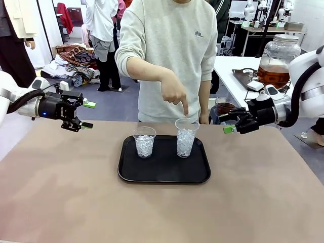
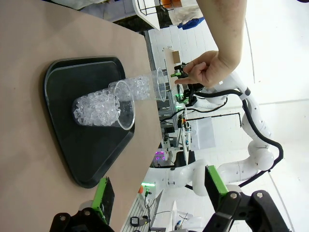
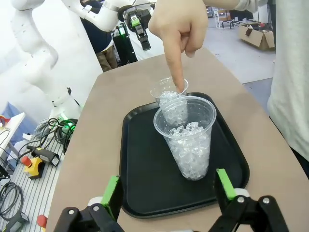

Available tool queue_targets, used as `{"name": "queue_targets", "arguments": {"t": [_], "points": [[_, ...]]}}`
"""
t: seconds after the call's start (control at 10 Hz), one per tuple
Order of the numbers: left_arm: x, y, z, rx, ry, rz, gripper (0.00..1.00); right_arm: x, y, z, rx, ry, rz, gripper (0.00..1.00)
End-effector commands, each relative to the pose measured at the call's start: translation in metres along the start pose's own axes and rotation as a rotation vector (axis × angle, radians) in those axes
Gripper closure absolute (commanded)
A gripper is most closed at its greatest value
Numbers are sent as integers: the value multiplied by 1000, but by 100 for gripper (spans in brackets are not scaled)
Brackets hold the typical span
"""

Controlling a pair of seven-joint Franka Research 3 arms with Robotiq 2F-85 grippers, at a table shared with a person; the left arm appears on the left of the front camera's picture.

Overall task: Pour the drink into the iced cup.
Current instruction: Pick up the iced cup indicated by the human and present it to them.

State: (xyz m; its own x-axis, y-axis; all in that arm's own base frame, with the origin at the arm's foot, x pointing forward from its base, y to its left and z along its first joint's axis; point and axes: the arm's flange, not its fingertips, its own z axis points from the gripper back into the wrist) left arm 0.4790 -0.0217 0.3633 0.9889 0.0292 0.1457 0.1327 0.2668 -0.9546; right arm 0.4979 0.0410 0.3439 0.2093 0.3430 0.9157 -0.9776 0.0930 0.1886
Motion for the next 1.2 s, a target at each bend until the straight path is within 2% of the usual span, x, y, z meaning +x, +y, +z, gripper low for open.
{"name": "queue_targets", "arguments": {"t": [0.0, 0.2, 0.4, 0.9, 1.1], "points": [[-1, 1, 0, -11, -11, -11, 0, 0, 0, 0, 1, 0, 0, 0], [-1, 1, 0, -11, -11, -11, 0, -13, -10, -16, -48, -37, 139, 0], [-1, 1, 0, -11, -11, -11, 0, -24, -16, -27, -51, -68, 203, 0], [-1, 1, 0, -11, -11, -11, 0, -55, -31, -64, -19, -170, 266, 0], [-1, 1, 0, -11, -11, -11, 0, -64, -36, -73, 1, -211, 237, 0]]}}
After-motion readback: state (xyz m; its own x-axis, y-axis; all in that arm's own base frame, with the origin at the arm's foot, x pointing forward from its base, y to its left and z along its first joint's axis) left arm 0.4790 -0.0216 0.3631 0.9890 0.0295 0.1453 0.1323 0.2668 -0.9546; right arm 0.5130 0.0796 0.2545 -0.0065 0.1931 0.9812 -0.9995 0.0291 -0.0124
